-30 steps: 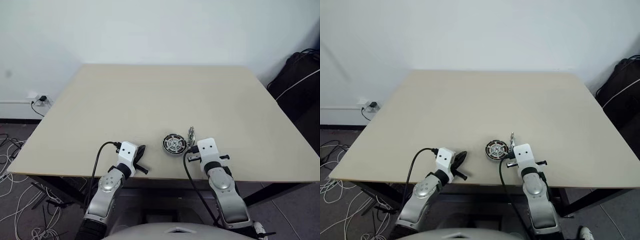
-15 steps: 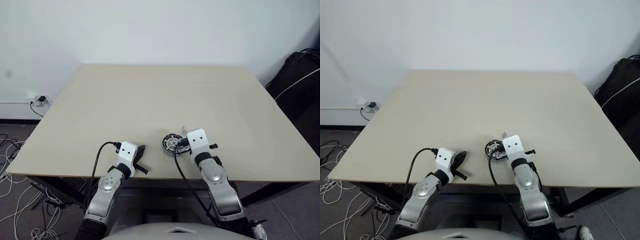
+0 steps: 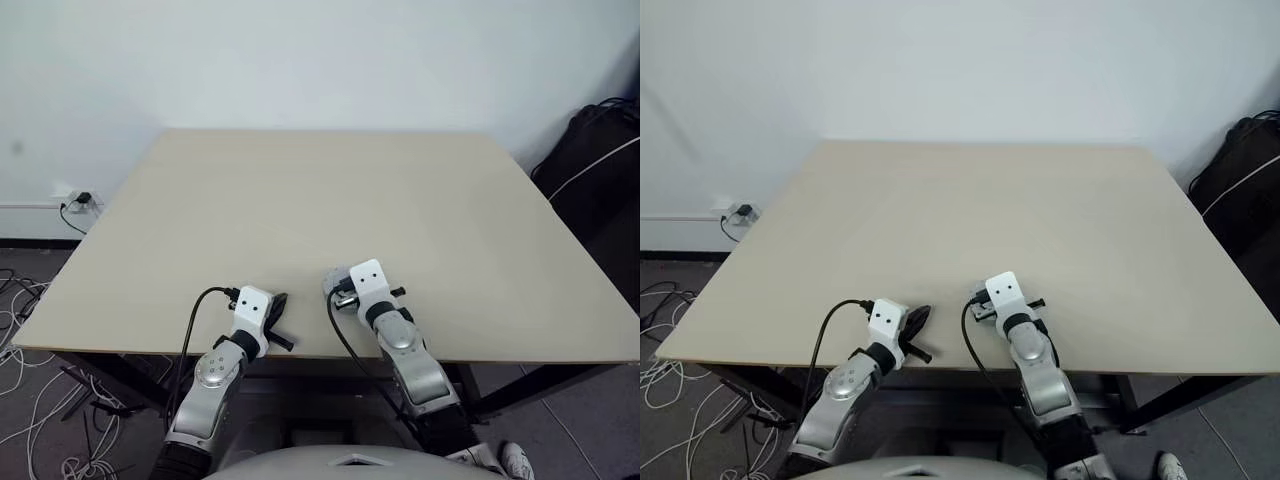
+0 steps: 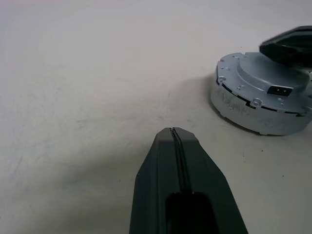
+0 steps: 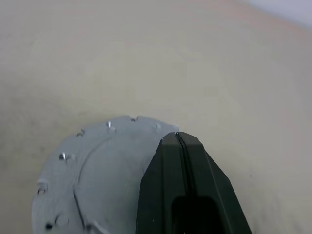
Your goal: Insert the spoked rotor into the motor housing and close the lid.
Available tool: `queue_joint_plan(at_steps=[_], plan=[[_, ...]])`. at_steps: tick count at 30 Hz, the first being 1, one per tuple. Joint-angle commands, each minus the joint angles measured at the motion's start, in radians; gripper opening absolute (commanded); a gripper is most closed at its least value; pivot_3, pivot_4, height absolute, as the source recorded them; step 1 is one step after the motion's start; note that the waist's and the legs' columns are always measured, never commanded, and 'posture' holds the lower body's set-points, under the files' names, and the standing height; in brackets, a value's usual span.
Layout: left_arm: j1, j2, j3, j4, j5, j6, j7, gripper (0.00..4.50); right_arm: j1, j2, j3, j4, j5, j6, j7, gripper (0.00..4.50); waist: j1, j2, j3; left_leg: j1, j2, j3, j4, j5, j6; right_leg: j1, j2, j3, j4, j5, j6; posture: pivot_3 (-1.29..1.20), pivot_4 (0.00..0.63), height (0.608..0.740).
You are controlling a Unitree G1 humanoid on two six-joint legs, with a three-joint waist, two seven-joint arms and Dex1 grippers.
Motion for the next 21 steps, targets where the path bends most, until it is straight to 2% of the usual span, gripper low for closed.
queue_joint_plan(at_steps=[1, 4, 7, 16, 19, 21], plan=[[-0.002, 0.005, 0.010, -0.052, 0.000, -0.009, 0.000, 0.00, -0.012, 0.022, -0.001, 0.031, 0.025, -0.016, 0.006, 0.01, 0.000, 0.000, 0.000, 0.000, 0.000, 0.000, 0.000, 0.000, 0.000, 0.000, 0.000, 0.000, 0.000, 0.000, 0.000, 0.00, 0.000, 0.740], [0.005, 0.009, 0.013, -0.060, -0.001, -0.006, 0.002, 0.00, -0.012, 0.028, 0.005, 0.002, 0.038, 0.028, 0.031, 0.01, -0.001, 0.000, 0.000, 0.000, 0.000, 0.000, 0.000, 0.000, 0.000, 0.000, 0.000, 0.000, 0.000, 0.000, 0.000, 0.00, 0.000, 0.740], [0.011, 0.010, 0.014, -0.067, -0.001, -0.004, 0.004, 0.00, 0.001, 0.002, 0.012, -0.083, 0.084, 0.047, 0.118, 0.01, -0.001, 0.000, -0.001, 0.000, 0.000, 0.000, 0.000, 0.000, 0.000, 0.000, 0.000, 0.000, 0.000, 0.000, 0.000, 0.00, 0.000, 0.740], [0.023, 0.004, 0.012, -0.072, 0.001, -0.006, 0.006, 0.00, 0.037, -0.123, -0.046, -0.288, 0.239, 0.045, 0.318, 0.01, 0.001, 0.001, 0.001, -0.001, 0.000, 0.000, 0.000, 0.000, 0.000, 0.000, 0.000, 0.000, 0.000, 0.000, 0.000, 0.00, 0.000, 0.740], [0.022, -0.002, 0.006, -0.068, 0.004, -0.009, 0.008, 0.00, 0.047, -0.182, -0.046, -0.285, 0.248, 0.035, 0.366, 0.60, 0.002, 0.000, 0.001, -0.001, 0.000, 0.000, 0.000, 0.000, 0.000, 0.000, -0.001, 0.000, -0.001, 0.000, 0.000, 0.00, 0.000, 0.740], [0.020, -0.005, 0.004, -0.064, 0.005, -0.012, 0.007, 0.00, 0.056, -0.210, -0.042, -0.284, 0.263, 0.029, 0.402, 1.26, 0.003, 0.000, 0.001, -0.001, 0.000, 0.000, 0.000, 0.000, 0.000, 0.000, -0.001, 0.000, -0.001, 0.000, 0.000, 0.00, 0.000, 0.740]])
